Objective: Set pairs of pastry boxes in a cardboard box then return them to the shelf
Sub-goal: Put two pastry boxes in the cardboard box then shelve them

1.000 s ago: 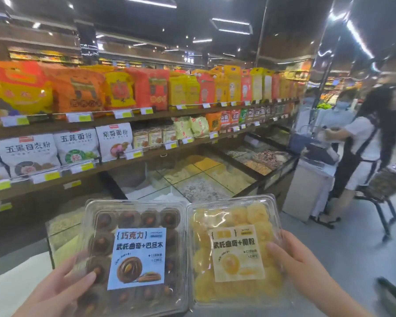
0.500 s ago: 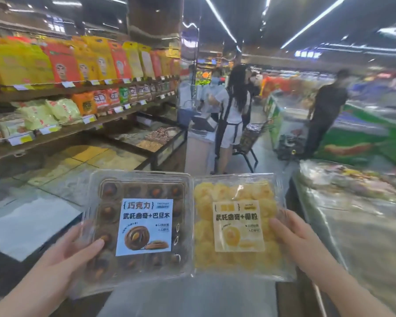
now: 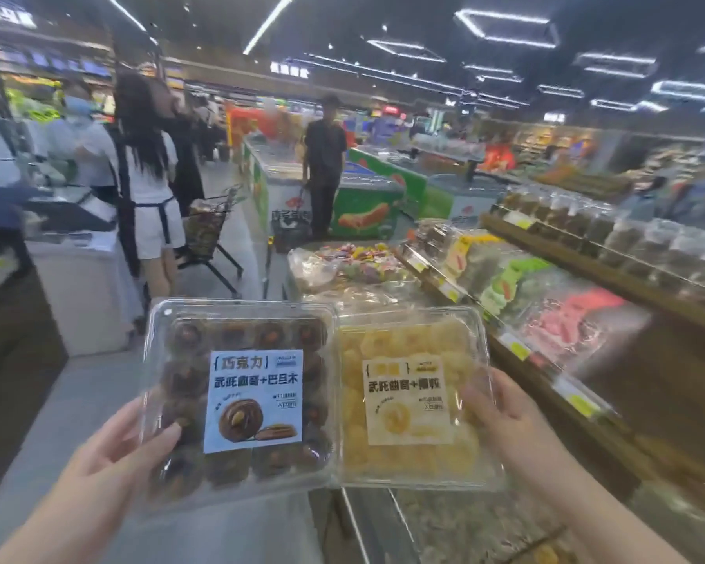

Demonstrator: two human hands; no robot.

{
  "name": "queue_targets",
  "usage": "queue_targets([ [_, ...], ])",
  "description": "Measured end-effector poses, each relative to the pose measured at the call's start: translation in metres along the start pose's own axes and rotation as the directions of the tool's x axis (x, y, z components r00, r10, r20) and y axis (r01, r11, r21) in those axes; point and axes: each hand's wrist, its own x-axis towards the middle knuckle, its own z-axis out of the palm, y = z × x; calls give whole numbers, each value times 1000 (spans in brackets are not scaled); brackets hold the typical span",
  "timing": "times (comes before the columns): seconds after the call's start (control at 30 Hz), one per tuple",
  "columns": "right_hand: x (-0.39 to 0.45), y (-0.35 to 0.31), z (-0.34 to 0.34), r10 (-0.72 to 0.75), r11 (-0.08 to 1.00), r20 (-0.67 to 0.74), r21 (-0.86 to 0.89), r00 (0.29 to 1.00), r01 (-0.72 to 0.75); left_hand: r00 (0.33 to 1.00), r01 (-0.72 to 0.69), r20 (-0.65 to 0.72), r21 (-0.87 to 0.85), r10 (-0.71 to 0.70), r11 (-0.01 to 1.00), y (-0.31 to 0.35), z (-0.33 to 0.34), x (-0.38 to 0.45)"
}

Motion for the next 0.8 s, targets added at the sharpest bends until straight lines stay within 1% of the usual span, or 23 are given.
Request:
queue_targets([
  [0.07,-2,12,-35,27,1000,-139,5,990,-27,993,35,110,-14,-33,999,-6,42,23],
  [0.13,-4,30,-67,54,998,-245,-14,968,-60,972,67,226,-1,-65,998,-17,78,47],
  [0.23,-12,48,-107,109,988,-390,-60,914,-143,903,122,407,63,-137,991,-35,133,86],
  [0.3,-21,53,-127,137,979,-479,-69,867,-193,863,173,465,100,-200,980,-48,173,113],
  [0.33,-26,56,-138,142,976,-523,-67,840,-207,838,183,503,110,-213,977,-55,194,127],
  [0.4,-37,59,-156,150,971,-614,-58,775,-234,760,198,609,117,-228,973,-64,241,147],
  [0.43,-42,60,-165,150,968,-656,-56,740,-246,733,192,641,125,-227,973,-67,264,153],
  [0.5,-53,62,-182,147,966,-736,-36,661,-255,715,165,670,115,-199,980,-76,309,162],
  [0.53,-60,63,-188,156,965,-769,-16,619,-264,692,175,690,126,-213,976,-78,329,163],
  [0.57,-68,65,-194,170,960,-796,1,581,-279,641,188,734,135,-225,973,-80,346,162],
  [0.63,-85,70,-202,198,953,-838,43,508,-300,501,219,841,106,-205,970,-90,373,165],
  [0.67,-95,72,-205,213,950,-852,66,478,-305,454,233,863,126,-222,964,-93,389,166],
  [0.77,-120,77,-216,206,948,-904,89,374,-306,362,209,903,164,-232,964,-104,439,156],
  [0.8,-129,78,-219,212,945,-919,105,333,-311,362,203,898,188,-251,961,-108,456,152],
])
